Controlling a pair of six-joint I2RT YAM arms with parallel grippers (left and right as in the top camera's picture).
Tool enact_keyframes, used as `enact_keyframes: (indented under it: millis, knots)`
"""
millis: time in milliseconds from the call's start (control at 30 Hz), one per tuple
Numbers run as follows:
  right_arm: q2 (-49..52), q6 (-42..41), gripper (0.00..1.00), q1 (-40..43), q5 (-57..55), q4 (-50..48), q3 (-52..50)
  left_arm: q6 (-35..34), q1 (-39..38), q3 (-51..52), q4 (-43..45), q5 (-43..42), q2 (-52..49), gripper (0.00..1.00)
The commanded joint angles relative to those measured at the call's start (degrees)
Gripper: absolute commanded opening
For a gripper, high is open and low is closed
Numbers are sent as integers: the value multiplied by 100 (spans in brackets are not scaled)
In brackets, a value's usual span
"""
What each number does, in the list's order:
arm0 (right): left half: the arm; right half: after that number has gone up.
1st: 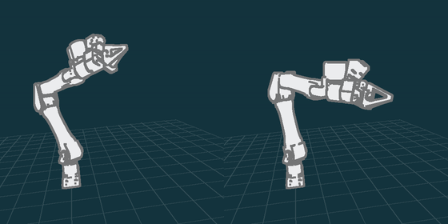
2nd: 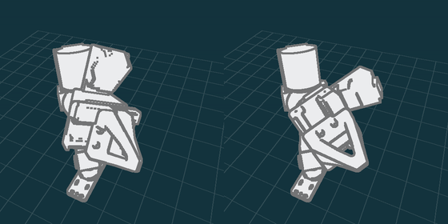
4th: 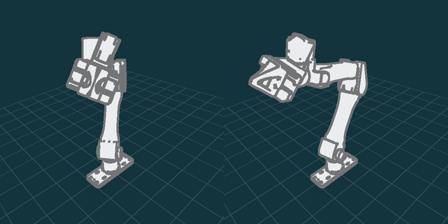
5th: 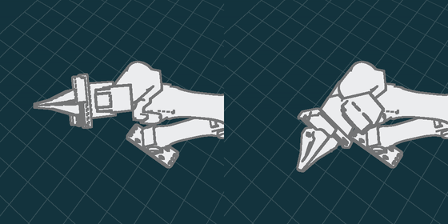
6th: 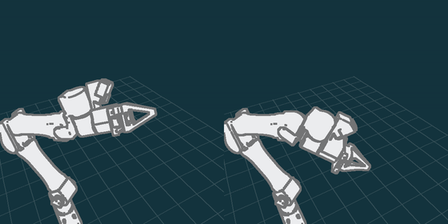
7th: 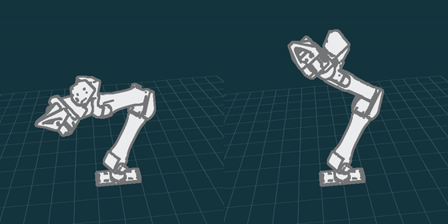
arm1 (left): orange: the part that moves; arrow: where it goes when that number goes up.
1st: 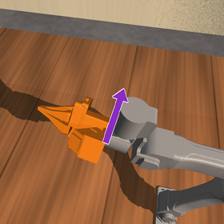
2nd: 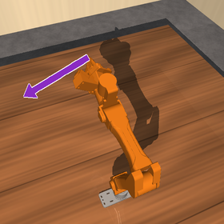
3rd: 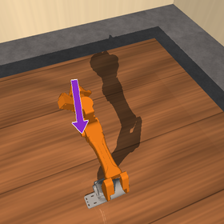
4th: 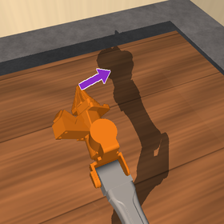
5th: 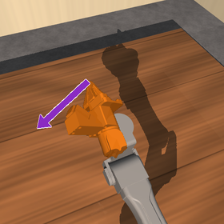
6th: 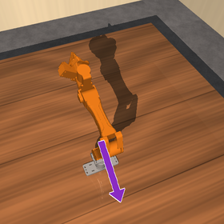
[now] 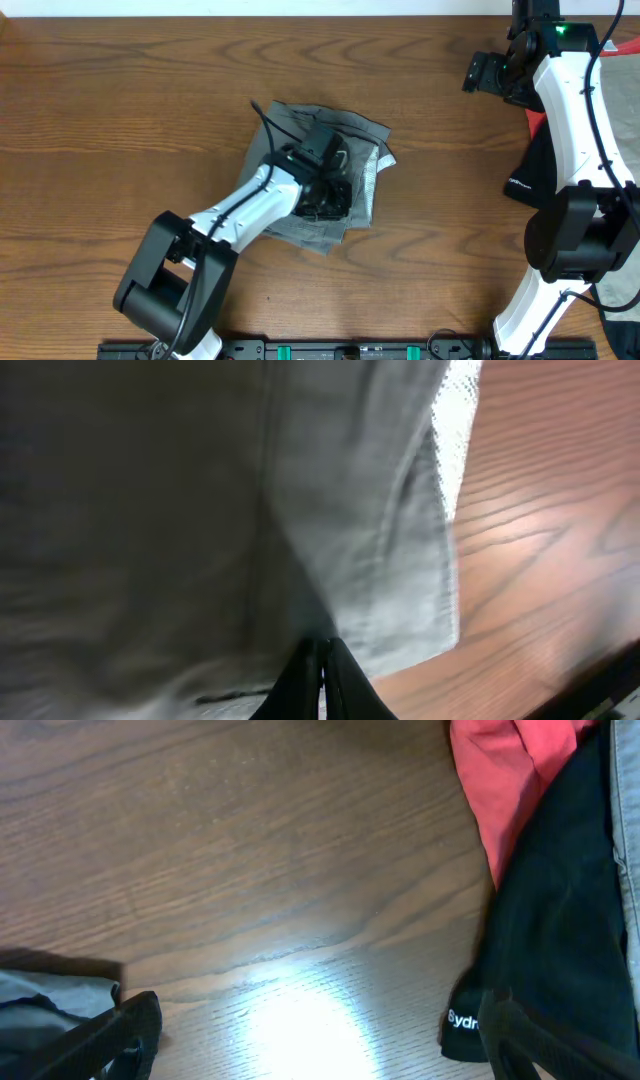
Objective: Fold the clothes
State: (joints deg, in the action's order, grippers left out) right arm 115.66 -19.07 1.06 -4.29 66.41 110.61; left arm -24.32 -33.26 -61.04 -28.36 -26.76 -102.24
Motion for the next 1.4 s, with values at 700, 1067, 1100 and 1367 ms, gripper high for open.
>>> enact_keyframes:
  millis: [700,1067,1100,1367]
  knots:
    - [-15,-81,99,37,2,4,-26,-269,-50,90,146,179,-297,6]
    - [-15,-81,99,37,2,4,-26,-107,-42,-417,313,614,1211,12]
    - [-15,-81,99,37,2,7,-26,-107,-42,-417,354,769,1281,12]
    - [-15,-81,99,37,2,4,-26,-103,-42,-409,798,1467,966,29]
